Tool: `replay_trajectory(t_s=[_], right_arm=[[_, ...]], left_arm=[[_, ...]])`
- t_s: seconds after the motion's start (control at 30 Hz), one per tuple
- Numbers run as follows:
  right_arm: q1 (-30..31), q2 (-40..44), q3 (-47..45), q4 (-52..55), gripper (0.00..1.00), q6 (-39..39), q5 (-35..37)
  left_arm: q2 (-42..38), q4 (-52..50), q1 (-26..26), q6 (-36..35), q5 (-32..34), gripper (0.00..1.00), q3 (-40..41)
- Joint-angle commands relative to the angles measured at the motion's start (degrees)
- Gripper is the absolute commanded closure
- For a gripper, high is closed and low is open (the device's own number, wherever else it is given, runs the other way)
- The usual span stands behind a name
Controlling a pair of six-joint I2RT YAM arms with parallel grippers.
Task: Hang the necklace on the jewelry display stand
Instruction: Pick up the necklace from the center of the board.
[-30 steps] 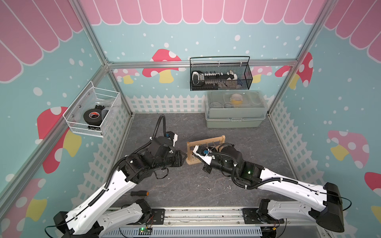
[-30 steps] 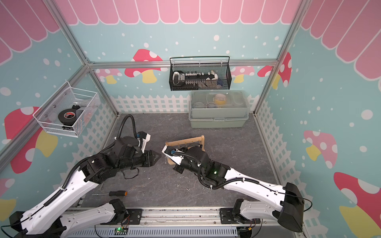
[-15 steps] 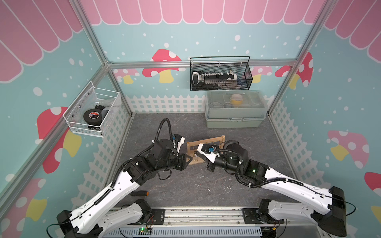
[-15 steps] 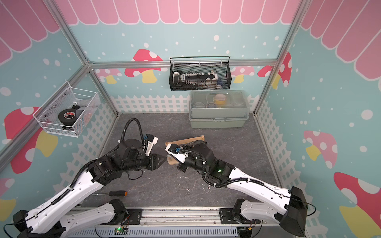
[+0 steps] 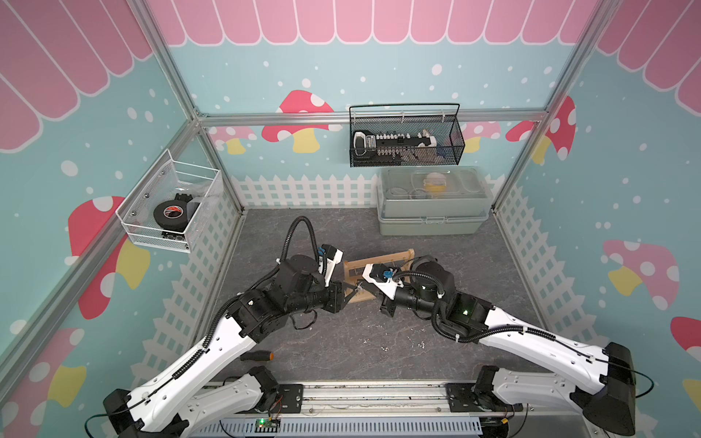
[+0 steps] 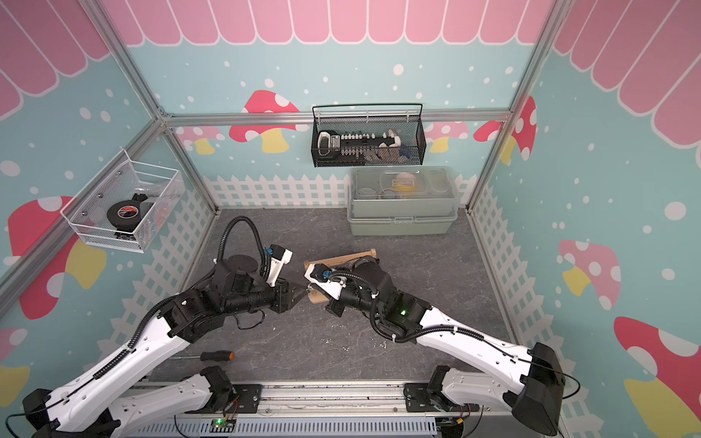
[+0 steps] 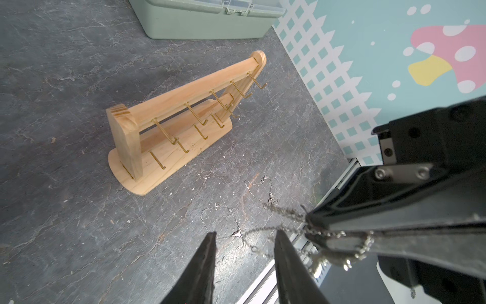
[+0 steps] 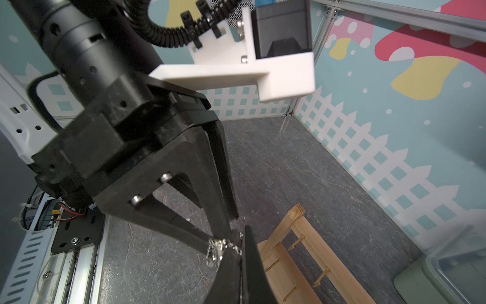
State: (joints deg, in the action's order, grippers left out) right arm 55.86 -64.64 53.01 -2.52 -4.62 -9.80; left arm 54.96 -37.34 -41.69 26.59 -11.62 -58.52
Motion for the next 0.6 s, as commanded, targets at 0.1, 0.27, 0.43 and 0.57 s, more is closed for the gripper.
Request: replay_trajectory(t_s=[0.1,0.27,0.43,0.57], right_arm=[[-0.54,-0.26,1.15,0.09,1.00,-0.34,-1.60],[-0.57,-0.65,1.31,-0.30,1.00,-0.21,-1.67],[-0.70,-1.08,1.30,-0.64,1.00,-0.12,-1.45],[-0.83,-1.24,1.41,-0.73,1.00,-0.04,-1.62]], left_arm=[[-0.78,0.50,1.11,-3.47,-2.04,0.63,0.64],[-0.60,0.80,1.15,-3.66,-3.32,0.63,0.99],[-1.25,0.89,1.17,-3.40,-3.38,0.63,1.43],[-1.43,0.94,1.17,-3.35,-4.09,0.63,1.83]])
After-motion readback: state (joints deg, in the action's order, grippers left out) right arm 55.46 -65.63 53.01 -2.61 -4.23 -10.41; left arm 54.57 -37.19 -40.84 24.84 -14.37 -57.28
